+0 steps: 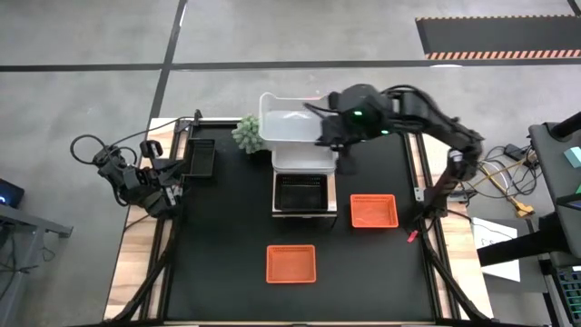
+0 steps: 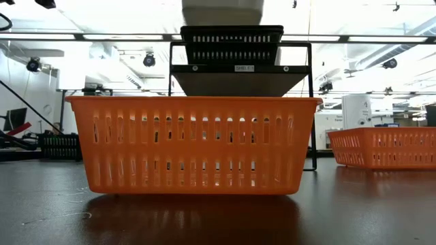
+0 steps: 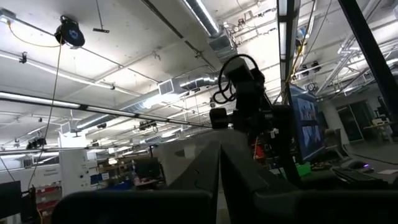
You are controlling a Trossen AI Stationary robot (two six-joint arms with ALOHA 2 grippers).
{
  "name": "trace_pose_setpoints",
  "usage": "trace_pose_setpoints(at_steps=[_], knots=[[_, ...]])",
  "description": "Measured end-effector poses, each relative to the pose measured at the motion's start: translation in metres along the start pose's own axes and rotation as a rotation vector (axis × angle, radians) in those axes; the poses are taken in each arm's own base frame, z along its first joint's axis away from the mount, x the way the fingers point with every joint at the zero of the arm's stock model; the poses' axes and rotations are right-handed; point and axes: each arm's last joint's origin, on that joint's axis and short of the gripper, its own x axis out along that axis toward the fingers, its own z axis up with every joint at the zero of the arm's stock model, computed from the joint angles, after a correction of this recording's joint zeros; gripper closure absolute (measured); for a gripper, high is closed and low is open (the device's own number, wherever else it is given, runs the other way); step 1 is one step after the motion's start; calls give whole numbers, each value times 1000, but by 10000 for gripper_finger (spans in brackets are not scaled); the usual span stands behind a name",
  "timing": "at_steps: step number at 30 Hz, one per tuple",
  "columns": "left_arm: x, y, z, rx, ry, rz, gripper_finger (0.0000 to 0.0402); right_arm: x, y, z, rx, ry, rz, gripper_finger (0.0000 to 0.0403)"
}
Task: Stack baskets on shelf by color
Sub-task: Stack the gray bin into the gray bins on the shelf
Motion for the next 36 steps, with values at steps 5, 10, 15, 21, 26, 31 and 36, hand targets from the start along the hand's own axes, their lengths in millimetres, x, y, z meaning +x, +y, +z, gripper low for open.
trace_pose_setpoints(at_steps=[5, 10, 15, 21, 26, 31, 36], knots=[[0, -1, 1, -73, -40, -32, 402, -21, 11, -11, -13, 15, -86, 394], [0, -1, 3, -98, -85, -47, 402, -15, 25, -19, -32, 5, -81, 394], [0, -1, 3, -111, -94, -39, 402, 3, 30, -37, -64, -3, -99, 394], [-1, -3, 0, -103, -87, -47, 402, 14, 34, -47, -80, -10, -102, 394], [-2, -5, -3, -96, -82, -53, 402, 19, 35, -52, -64, 15, -102, 394], [-2, -4, -1, -99, -87, -46, 402, 24, 37, -54, -65, 25, -94, 394], [-2, -1, 1, -117, -101, -30, 402, 36, 37, -54, -60, 39, -90, 394]])
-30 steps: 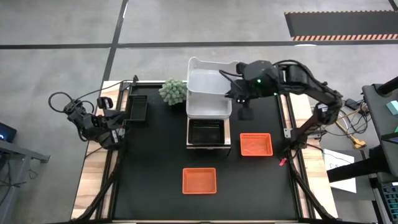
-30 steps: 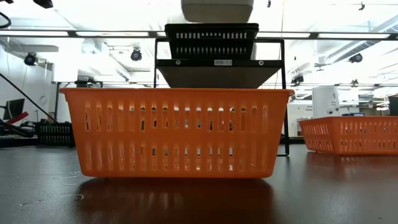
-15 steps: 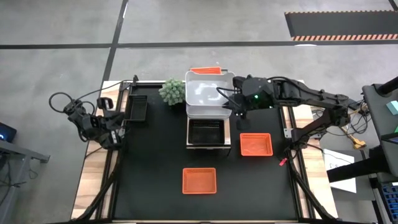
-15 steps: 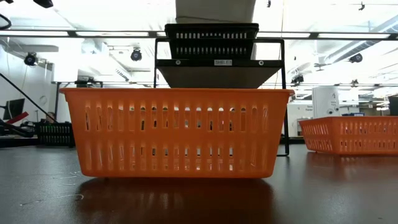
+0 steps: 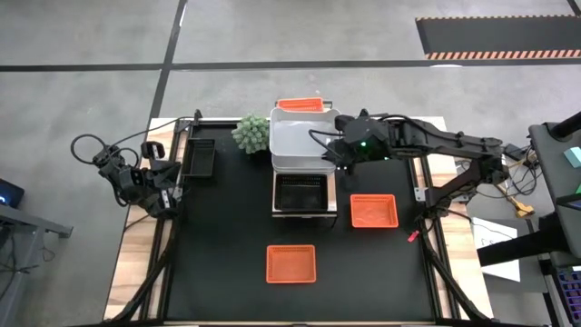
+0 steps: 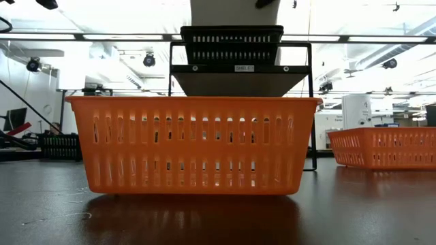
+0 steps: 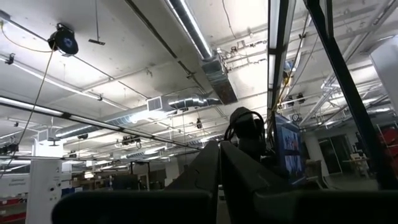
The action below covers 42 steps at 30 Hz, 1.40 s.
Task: Stack baskets on shelf by color
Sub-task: Stack the gray bin into the gray bins on the shelf, then stack the black bin into the black bins on the shelf
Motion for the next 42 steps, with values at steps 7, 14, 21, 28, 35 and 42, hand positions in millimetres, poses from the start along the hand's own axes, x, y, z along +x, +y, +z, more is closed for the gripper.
trace_pose_setpoints(at_steps=[7, 14, 21, 28, 35, 42], knots=[[0, -1, -1, 2, 2, -2, 402, 10, 2, 0, -6, 29, 11, 394], [0, -1, -1, 2, 2, -1, 402, 15, 3, -1, 10, 53, 20, 394], [0, -1, -1, 2, 3, -1, 402, 15, 3, -2, 18, 61, 22, 393], [0, -1, -1, 5, 6, -4, 402, 15, 3, -2, 41, 63, 18, 354], [-1, -4, -5, 9, 13, -12, 402, 8, 2, -3, 46, 59, 10, 298], [-3, -6, -9, -87, 28, -12, 402, -15, 1, -9, 77, 51, 14, 278]])
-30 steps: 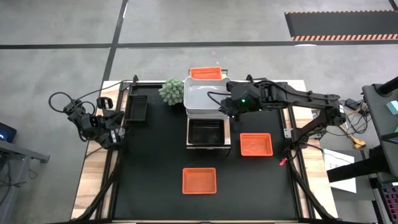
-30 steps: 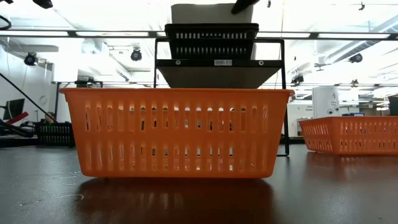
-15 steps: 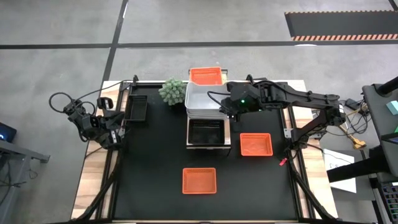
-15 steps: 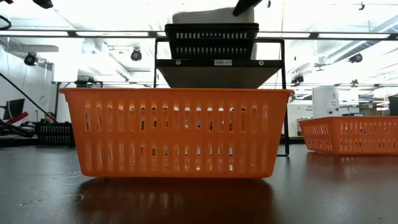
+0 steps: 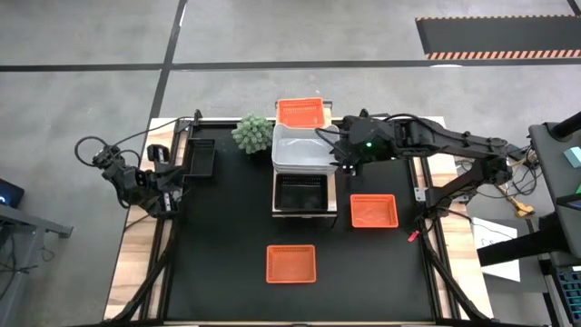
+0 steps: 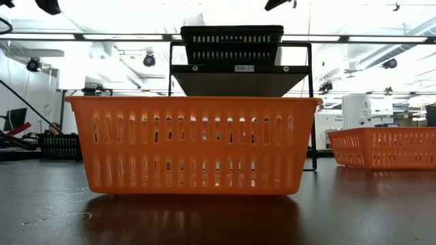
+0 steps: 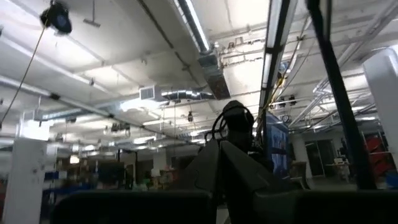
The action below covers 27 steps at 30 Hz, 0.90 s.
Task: Stack baskets on shelf by color
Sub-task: Stack the black bin into the black bins on the shelf
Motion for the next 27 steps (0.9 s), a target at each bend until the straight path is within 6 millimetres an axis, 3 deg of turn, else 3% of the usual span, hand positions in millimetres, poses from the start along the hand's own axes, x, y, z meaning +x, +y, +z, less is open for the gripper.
trace_pose_setpoints(at_steps=[6, 16, 27], knots=[[-1, -2, -11, -55, 131, 110, 402, -18, 1, -13, 53, 24, 7, 312], [-6, -11, -40, -138, 412, 457, 402, -9, 14, -56, 95, 55, 10, 388], [3, -18, -59, -167, 451, 660, 402, 12, 28, -95, 12, -257, -80, 394]])
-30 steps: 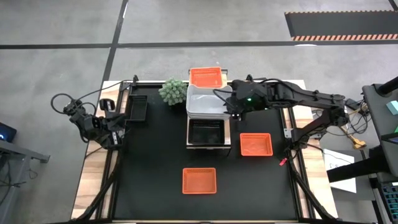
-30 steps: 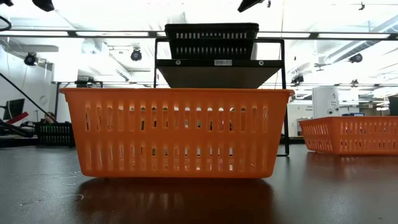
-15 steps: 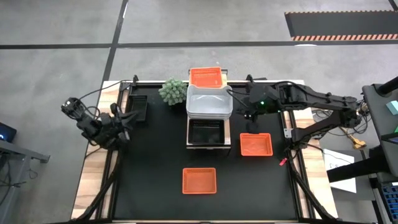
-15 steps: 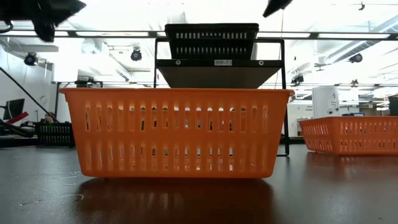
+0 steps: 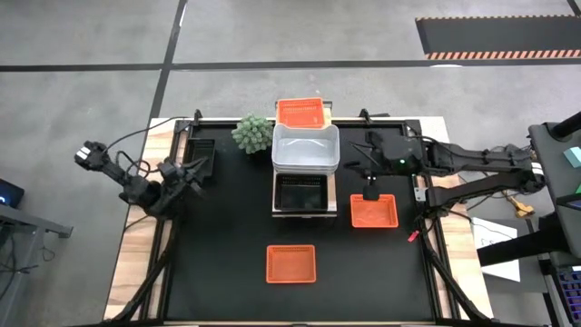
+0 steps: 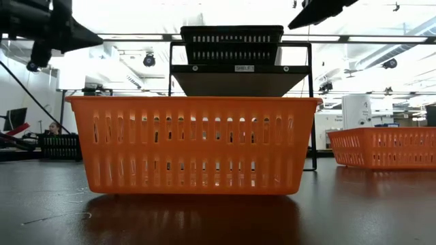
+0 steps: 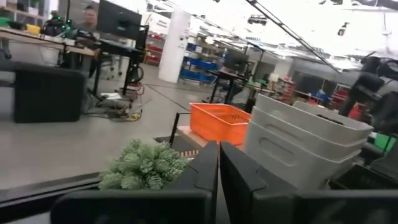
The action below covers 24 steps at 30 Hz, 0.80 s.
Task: Stack baskets on shelf by color
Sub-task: Stack the black bin into the black bins on the shelf
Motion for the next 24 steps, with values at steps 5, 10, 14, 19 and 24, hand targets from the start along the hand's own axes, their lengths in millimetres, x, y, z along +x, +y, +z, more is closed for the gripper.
trace_pose_setpoints(at_steps=[5, 10, 14, 19, 24], knots=[[10, -11, -7, 2, -12, -80, 402, 3, 5, -14, -112, -157, -43, 394], [22, -21, -5, 7, -19, -75, 402, 1, 8, -21, -173, -240, -44, 394], [33, -31, 5, 19, -31, -47, 402, 2, 12, -25, -213, -269, 30, 394], [48, -42, 19, 85, -51, -46, 402, 4, 13, -24, -232, -283, 67, 394], [63, -51, 39, 177, -57, -12, 402, 6, 15, -26, -260, -284, 88, 394]])
